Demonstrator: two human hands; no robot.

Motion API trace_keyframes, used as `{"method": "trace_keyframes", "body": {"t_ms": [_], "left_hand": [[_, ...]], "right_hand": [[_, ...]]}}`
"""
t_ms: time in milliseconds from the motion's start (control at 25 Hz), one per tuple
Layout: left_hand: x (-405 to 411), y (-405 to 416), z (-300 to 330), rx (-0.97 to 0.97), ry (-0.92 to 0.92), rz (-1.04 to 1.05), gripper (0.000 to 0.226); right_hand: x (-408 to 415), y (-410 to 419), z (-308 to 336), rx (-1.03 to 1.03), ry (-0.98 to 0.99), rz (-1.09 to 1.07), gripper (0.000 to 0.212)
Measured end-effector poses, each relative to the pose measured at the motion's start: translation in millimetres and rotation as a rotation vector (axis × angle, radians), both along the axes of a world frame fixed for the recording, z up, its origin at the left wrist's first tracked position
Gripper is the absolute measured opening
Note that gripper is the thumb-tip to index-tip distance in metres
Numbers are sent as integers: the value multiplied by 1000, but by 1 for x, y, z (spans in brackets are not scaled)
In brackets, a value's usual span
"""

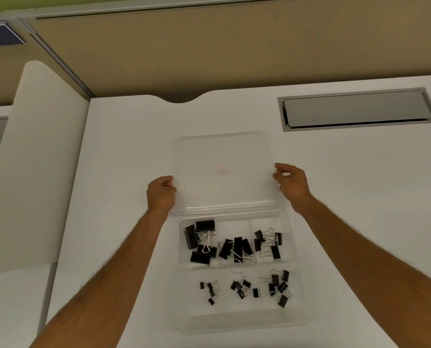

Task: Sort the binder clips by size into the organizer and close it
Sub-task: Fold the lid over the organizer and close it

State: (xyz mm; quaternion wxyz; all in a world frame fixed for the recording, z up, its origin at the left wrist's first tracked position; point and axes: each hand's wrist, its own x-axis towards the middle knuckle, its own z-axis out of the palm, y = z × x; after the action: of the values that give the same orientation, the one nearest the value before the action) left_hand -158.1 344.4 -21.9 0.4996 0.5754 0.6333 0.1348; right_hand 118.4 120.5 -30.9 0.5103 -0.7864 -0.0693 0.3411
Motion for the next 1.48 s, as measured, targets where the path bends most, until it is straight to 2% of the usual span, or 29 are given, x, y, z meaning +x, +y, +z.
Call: {"method": "trace_keyframes", "body": {"t_ms": [160, 240, 400, 480, 520, 600, 720, 920, 1040, 1160, 1480], "left_hand": [[-5, -11, 45, 55, -241, 51, 38], [-9, -18, 69, 103, -314, 47, 36], [-36, -48, 110, 267, -425, 3, 29], [-52, -68, 119, 304, -462, 3, 23], [-61, -80, 120, 282, -483, 23, 21], [-77, -106, 122, 173, -536, 92, 19], [-101, -139, 116, 57, -575, 122, 22], [-134, -183, 100, -122, -593, 96, 29], [-149, -201, 85, -91, -470, 42, 41], [-159, -213, 72, -59, -379, 0, 43], [-162, -226, 49, -27, -307, 0, 50]], "right_hand": [[-7, -4, 59, 105, -78, -50, 23], [-13, -13, 94, 177, -53, -65, 23], [-34, -47, 143, 373, 167, -93, 28], [-48, -70, 149, 452, 290, -103, 21], [-56, -82, 147, 497, 343, -111, 19], [-71, -107, 141, 539, 382, -125, 30], [-88, -136, 128, 458, 342, -175, 23], [-117, -170, 105, 250, 204, -116, 26], [-129, -186, 88, 137, 85, -47, 28], [-139, -196, 70, 9, -64, 71, 33], [-151, -196, 53, -141, -394, 216, 39]]}}
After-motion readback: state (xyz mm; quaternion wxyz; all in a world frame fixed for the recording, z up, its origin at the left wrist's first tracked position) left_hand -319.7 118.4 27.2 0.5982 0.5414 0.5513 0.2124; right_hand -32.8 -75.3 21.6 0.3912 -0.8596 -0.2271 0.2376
